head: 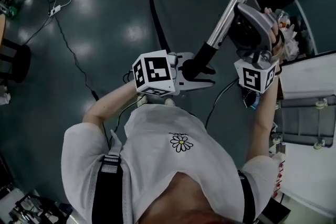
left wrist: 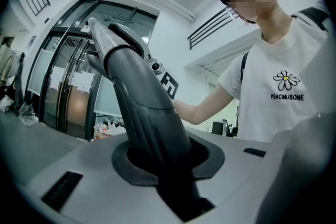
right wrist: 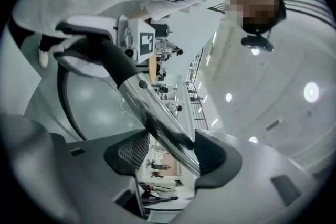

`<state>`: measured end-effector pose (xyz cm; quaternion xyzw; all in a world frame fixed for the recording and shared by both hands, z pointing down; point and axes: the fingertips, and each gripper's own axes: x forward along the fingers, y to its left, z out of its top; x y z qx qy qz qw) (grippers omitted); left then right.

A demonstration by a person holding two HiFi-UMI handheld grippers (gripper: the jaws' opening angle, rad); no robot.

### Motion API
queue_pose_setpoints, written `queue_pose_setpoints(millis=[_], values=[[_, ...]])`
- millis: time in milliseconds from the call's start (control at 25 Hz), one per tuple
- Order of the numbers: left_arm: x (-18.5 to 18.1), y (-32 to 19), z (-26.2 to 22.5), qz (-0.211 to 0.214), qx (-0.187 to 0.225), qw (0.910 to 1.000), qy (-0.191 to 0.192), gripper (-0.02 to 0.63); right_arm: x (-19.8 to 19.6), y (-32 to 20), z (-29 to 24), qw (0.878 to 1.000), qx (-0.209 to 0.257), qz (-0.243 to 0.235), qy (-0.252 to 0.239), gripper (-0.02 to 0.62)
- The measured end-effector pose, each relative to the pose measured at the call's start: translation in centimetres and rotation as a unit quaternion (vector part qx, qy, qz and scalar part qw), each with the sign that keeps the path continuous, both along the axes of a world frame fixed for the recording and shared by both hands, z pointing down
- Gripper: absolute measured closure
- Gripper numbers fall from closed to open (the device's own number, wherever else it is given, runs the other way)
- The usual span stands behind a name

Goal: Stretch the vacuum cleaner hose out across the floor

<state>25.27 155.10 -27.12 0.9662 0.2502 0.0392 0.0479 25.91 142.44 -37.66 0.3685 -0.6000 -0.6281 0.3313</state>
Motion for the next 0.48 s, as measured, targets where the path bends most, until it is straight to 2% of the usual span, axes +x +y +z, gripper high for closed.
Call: queue_pose_setpoints(millis=[120,240,280,320,360,400,440,480], values=[[3.4,1.0,1.1,0.001,-0.003,0.9999,-0.014,0.509,4.2,1.2,1.2,0.997,-0.06,0.03,-0.029,0.328],[4.4,1.0,1.8,0.008,-0.027,0.9993,-0.024,0.509,6.4,0.8,2.2,0.991,-0.096,0.088,-0.012,0.328],[4.3,1.1,2.2,0.008,-0.03,0.9991,-0.029,0.509,8.1,1.1,1.4,0.988,-0.096,0.113,-0.034,0.33],[4.2,1.2,2.7,0.005,-0.03,0.9989,-0.036,0.509,10.7,1.7,-0.5,0.982,-0.091,0.135,-0.092,0.33],[4.1,1.1,3.3,-0.004,-0.028,0.9986,-0.045,0.509,13.9,2.7,-3.2,0.967,-0.085,0.146,-0.19,0.33],[4.0,0.8,3.9,-0.017,-0.024,0.9981,-0.054,0.509,17.1,4.0,-6.4,0.938,-0.079,0.135,-0.31,0.33],[4.0,0.2,4.4,-0.031,-0.02,0.9975,-0.061,0.509,19.5,5.3,-9.3,0.894,-0.078,0.099,-0.43,0.33],[3.9,-0.5,4.8,-0.044,-0.02,0.9968,-0.063,0.509,20.5,6.4,-11.6,0.842,-0.088,0.037,-0.531,0.33]])
